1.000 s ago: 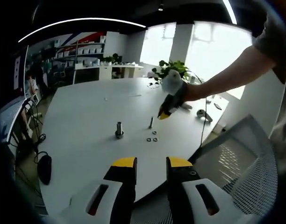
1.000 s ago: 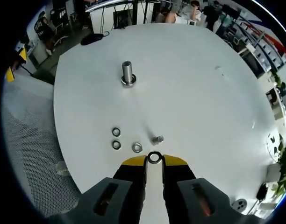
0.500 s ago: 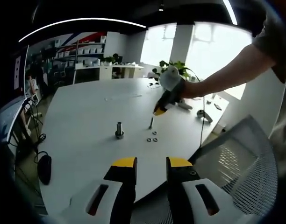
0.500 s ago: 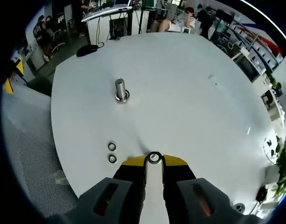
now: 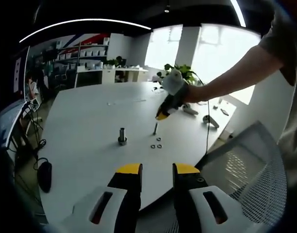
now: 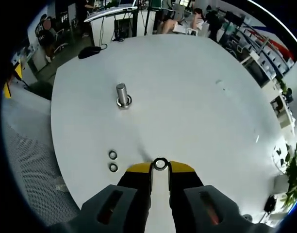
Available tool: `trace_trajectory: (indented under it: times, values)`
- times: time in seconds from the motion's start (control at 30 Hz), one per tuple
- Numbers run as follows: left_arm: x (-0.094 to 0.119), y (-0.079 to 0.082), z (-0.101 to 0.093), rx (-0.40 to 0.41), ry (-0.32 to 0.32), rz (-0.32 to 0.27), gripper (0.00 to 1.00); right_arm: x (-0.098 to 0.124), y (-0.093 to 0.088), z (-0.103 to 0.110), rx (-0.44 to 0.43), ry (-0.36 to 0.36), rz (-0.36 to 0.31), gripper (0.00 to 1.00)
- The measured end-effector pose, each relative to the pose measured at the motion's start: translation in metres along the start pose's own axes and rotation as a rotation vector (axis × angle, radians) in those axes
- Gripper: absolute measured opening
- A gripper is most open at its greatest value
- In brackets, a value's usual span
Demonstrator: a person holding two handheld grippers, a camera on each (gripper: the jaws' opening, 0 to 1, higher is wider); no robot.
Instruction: Place the washer onto the threaded stud by aligning its center hole with the stud, sliding it down to the base, and recovering from edge contact or off-axis alignment until the washer reaches the visible bottom stop.
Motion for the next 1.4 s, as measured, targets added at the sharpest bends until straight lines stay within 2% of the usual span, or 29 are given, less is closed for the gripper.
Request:
trace_trajectory:
  times: [1.03, 1.4]
  values:
    - [0.001, 0.000, 0.002, 0.002, 0.017, 0.000, 0.23, -0.018, -0.005, 0.008, 0.063, 0.047, 0.066, 0.14]
    - [0.002, 0.000, 0.002, 0.000, 0.026, 0.000, 0.23, -0.022, -0.015, 0.013, 0.038, 0.054, 0.079, 0.14]
Point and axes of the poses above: the point that each gripper's makers call its tool centre point, and the gripper's own axes: x roughly backward along the fingers, z roughly to its left, y roughly out of its top, the point moved 6 cm from there along x, roughly backward along the fingers
